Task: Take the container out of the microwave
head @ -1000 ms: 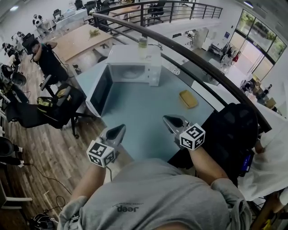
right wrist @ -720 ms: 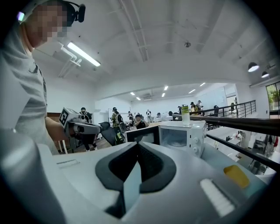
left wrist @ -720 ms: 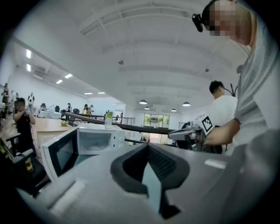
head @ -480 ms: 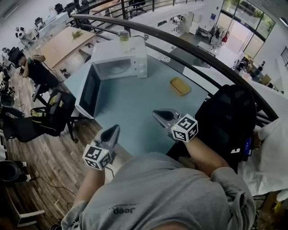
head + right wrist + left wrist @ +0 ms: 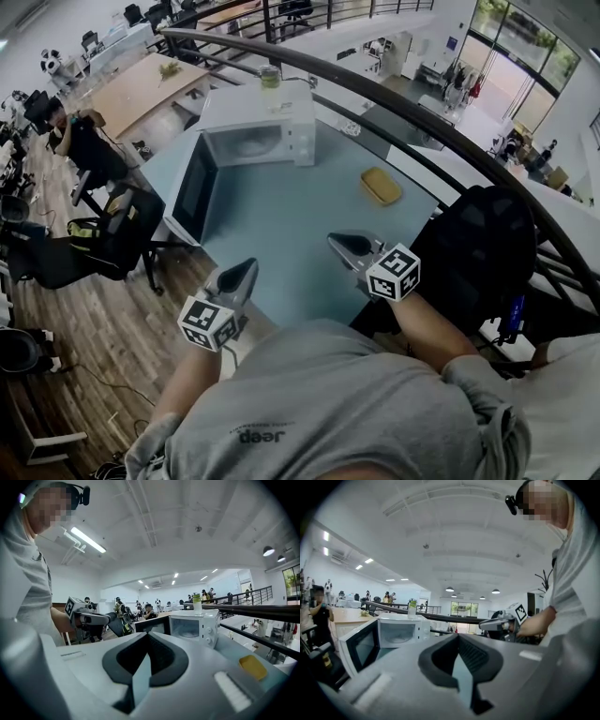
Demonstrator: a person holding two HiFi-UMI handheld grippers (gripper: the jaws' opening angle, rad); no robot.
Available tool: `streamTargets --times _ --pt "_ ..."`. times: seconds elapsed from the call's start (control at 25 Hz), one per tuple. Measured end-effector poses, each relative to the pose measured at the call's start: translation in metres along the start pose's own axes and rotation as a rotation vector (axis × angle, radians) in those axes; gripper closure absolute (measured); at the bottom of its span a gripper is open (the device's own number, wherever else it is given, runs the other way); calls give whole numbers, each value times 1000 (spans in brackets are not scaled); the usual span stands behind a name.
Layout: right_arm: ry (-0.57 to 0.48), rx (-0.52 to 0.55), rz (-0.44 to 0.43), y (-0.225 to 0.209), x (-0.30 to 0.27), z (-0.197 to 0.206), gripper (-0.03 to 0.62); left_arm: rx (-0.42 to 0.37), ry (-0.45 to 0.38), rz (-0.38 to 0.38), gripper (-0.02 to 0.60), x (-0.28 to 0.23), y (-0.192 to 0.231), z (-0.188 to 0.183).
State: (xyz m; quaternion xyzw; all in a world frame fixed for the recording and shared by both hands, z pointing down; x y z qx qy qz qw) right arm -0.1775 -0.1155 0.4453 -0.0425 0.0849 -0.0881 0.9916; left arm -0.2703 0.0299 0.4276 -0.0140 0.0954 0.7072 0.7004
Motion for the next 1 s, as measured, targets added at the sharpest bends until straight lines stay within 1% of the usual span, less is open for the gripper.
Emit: streamTargets --times 0.52,1.0 --pt "12 17 -12 6 -1 0 589 5 -8 -16 558 6 -1 3" --pt "20 28 -14 10 -2 0 589 12 -11 -12 558 9 -2 4"
Point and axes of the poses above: the fingertips, and each gripper's own axes: x backward along the fingers, y to its left, z out of its underside, the point moved 1 cm from there along x, backward along the fingers, and after that the axes turned 2 degrees about x, right-handed, at the moved point
